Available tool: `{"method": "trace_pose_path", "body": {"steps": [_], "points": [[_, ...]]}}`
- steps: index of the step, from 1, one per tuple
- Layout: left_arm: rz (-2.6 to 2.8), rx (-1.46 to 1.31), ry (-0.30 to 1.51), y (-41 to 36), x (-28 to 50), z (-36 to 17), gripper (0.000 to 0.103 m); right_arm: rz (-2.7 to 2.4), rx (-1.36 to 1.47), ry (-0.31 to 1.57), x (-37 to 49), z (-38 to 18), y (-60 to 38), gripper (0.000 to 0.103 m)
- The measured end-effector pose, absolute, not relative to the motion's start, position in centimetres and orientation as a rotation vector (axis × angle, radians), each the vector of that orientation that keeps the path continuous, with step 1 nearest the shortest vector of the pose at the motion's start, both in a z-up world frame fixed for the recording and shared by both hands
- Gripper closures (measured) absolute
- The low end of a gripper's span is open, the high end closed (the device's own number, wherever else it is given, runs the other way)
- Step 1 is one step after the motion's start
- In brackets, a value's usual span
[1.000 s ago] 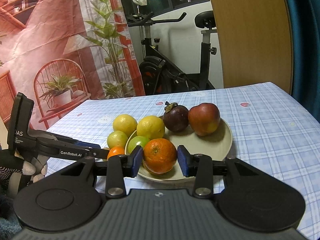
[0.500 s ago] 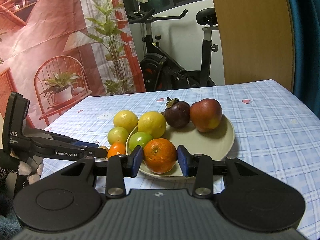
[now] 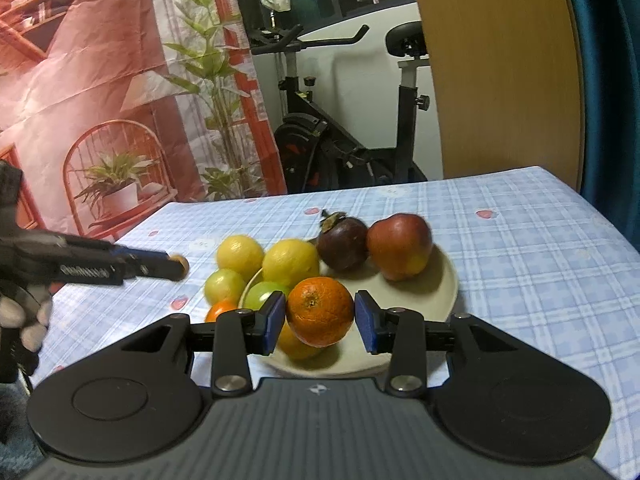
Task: Organize fruits
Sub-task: 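Carry the tangerine onto the plate with the right tool while the left tool grasps the small brown fruit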
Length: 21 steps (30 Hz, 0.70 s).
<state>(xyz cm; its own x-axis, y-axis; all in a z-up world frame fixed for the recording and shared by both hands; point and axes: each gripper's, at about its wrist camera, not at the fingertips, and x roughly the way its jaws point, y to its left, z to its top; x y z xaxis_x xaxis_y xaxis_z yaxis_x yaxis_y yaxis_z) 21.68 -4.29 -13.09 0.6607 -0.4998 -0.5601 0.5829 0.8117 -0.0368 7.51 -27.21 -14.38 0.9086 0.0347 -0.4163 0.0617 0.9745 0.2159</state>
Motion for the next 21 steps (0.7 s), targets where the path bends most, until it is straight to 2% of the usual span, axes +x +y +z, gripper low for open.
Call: {"method": "trace_pose_path", "body": {"steps": [5,14,21], "points": [[-0.672,0.173,0.590,-8.5,23.4,-12.4,0.073,-0.037,0.212,0.451,9.5,-14.6,-29.0,0.062],[-0.779,0.284,0.647,-16.5,25.0,-15.1,0.073,-0.049,0.151,0.528,11.9,-16.4,-31.4,0.062],[-0.781,0.283,0.705,-18.6,26.5,-17.0,0.073,-0.043,0.120,0.540,12.6,-17.2,-32.0,0.062]]}}
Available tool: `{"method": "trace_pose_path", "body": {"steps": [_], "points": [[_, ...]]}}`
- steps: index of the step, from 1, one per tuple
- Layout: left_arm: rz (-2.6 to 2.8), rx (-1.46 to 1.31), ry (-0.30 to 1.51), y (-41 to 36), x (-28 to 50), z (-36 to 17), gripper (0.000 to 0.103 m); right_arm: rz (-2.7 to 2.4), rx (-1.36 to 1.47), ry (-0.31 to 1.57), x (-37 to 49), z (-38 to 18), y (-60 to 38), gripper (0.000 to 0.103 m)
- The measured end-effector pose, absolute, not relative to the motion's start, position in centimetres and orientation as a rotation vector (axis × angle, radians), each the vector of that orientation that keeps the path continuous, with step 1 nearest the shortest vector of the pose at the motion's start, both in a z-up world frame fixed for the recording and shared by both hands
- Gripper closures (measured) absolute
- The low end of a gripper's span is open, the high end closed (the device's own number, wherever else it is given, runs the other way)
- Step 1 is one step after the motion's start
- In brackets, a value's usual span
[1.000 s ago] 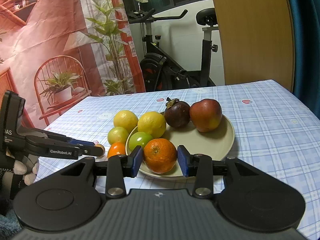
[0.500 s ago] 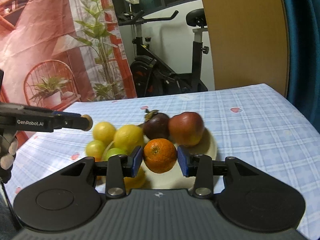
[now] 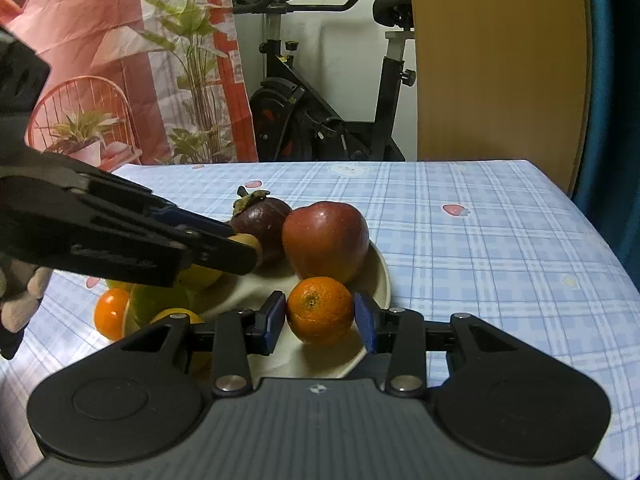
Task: Organize fruits
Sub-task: 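Carry the tangerine onto the plate with the right tool while the left tool grasps the small brown fruit, then release the small brown fruit on the plate and withdraw the left tool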
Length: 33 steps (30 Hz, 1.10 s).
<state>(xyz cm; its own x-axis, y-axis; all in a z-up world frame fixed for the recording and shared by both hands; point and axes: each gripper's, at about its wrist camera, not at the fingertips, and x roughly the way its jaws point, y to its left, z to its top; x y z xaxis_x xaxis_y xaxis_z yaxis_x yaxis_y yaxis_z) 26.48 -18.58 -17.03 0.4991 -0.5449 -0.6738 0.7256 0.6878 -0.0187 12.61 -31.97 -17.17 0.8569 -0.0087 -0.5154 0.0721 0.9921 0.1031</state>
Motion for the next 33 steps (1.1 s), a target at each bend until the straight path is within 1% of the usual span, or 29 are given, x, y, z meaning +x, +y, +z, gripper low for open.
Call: {"method": "trace_pose_path", "body": {"steps": [4,29,33], "points": [[-0.784,0.303,0.733,-19.0,26.7,-17.8,0.073,-0.044,0.122,0.543,12.9,-17.4,-32.2,0.062],[-0.772,0.300,0.757,-19.2,27.2,-18.2,0.073,-0.055,0.118,0.577,14.1,-17.3,-31.7,0.062],[-0.769,0.286,0.768,-19.2,27.3,-18.2,0.071,-0.056,0.125,0.589,14.2,-17.2,-31.8,0.062]]}}
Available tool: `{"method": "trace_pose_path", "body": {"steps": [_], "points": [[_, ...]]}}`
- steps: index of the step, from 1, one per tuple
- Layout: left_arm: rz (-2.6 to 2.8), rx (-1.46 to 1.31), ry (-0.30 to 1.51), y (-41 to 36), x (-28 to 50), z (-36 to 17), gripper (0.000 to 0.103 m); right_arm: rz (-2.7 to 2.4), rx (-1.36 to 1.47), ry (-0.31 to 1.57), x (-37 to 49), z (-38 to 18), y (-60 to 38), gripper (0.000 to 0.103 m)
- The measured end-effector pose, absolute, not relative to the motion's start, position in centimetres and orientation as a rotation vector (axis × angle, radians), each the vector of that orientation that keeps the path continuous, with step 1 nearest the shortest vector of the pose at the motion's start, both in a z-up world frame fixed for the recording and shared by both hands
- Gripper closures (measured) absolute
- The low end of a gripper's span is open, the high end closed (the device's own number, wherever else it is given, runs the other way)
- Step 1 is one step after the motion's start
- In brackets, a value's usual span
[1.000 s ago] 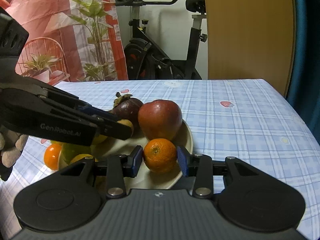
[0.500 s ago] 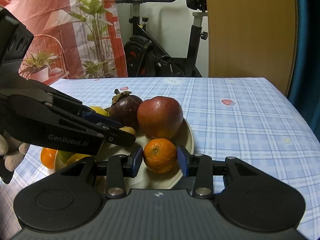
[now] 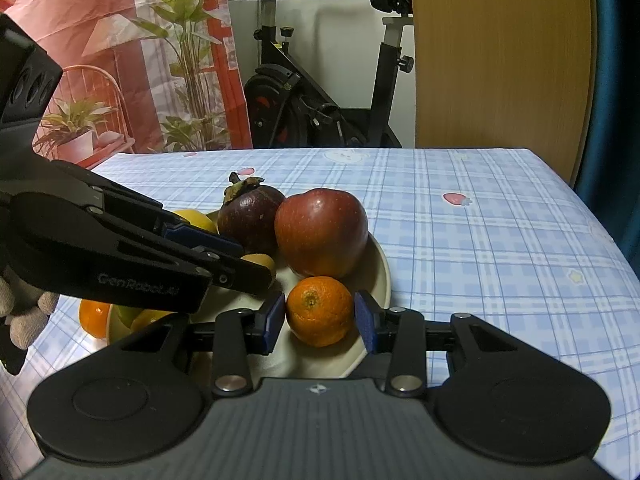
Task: Organize fruits
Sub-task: 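Release the small brown fruit on the plate and withdraw the left tool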
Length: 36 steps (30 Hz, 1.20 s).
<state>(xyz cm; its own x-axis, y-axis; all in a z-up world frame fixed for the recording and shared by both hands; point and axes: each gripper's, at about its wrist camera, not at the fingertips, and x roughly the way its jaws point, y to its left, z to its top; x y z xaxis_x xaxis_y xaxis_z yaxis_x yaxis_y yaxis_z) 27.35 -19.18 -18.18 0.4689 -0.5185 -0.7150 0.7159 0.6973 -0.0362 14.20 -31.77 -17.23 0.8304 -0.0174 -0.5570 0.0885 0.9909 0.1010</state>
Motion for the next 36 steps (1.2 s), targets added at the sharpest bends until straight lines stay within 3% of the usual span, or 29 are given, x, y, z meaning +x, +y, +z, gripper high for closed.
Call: {"method": "trace_pose_path", "body": {"steps": [5,22,36], "points": [[-0.774,0.249,0.757,-18.2,27.2,-17.3,0.052,-0.063,0.128,0.591,13.8,-16.7,-31.8,0.060],[-0.710,0.133,0.632,-9.6,25.4,-12.0,0.052,-0.037,0.131,0.521,11.0,-13.4,-28.8,0.059],[-0.567,0.095,0.574,-3.9,23.6,-11.6,0.053,0.000,0.177,0.515,8.9,-13.7,-24.9,0.059]]}}
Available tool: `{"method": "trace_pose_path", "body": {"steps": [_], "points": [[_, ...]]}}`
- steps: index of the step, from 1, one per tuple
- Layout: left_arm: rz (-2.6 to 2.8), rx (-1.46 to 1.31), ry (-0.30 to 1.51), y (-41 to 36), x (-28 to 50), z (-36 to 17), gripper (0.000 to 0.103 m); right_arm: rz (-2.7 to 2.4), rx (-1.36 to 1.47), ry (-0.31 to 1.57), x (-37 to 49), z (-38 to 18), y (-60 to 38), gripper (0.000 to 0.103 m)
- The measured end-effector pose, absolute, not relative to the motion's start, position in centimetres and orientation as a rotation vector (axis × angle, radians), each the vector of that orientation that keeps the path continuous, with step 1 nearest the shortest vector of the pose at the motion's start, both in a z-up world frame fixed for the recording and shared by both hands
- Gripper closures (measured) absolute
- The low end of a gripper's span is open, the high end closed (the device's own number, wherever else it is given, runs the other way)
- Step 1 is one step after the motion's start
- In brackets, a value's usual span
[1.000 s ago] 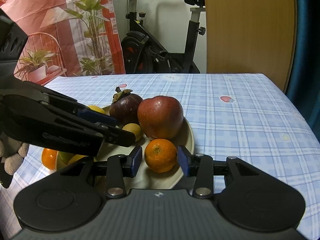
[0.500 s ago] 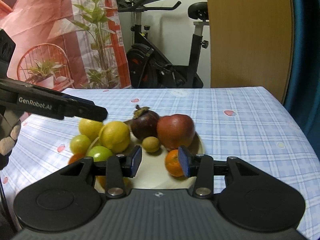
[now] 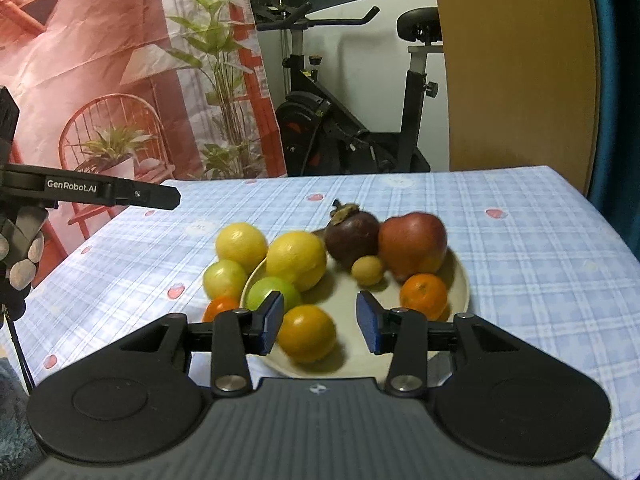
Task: Organize fruits
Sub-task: 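Release the small brown fruit on the plate and withdraw the left tool, then grasp an orange tangerine on the table with the left tool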
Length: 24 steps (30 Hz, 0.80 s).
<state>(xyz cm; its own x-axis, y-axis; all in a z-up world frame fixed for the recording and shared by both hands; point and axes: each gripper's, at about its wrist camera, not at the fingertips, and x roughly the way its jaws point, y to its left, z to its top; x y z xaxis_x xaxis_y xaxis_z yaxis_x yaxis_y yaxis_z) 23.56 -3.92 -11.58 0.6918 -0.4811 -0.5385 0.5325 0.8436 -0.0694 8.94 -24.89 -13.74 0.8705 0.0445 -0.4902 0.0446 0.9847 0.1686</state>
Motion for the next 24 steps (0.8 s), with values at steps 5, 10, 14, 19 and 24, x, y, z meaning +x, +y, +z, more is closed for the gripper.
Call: {"method": "trace_pose_path", "body": {"steps": [5,10,14,19,24], "points": [[-0.573,0.095,0.598,-3.4,22.6,-12.7,0.053,0.012,0.167,0.548,8.4,-14.4,-24.0,0.059],[-0.569,0.095,0.598,-3.5,21.0,-13.2,0.053,0.018,0.175,0.578,7.7,-15.3,-23.6,0.059],[-0.541,0.069,0.599,-3.7,19.3,-13.7,0.053,0.033,0.162,0.581,7.0,-15.4,-23.1,0.059],[-0.495,-0.015,0.651,-2.8,17.4,-15.4,0.053,0.059,0.152,0.602,6.3,-16.1,-21.9,0.059],[-0.460,-0.015,0.636,-2.0,16.6,-15.3,0.053,0.101,0.146,0.639,6.0,-16.9,-21.1,0.059]]}}
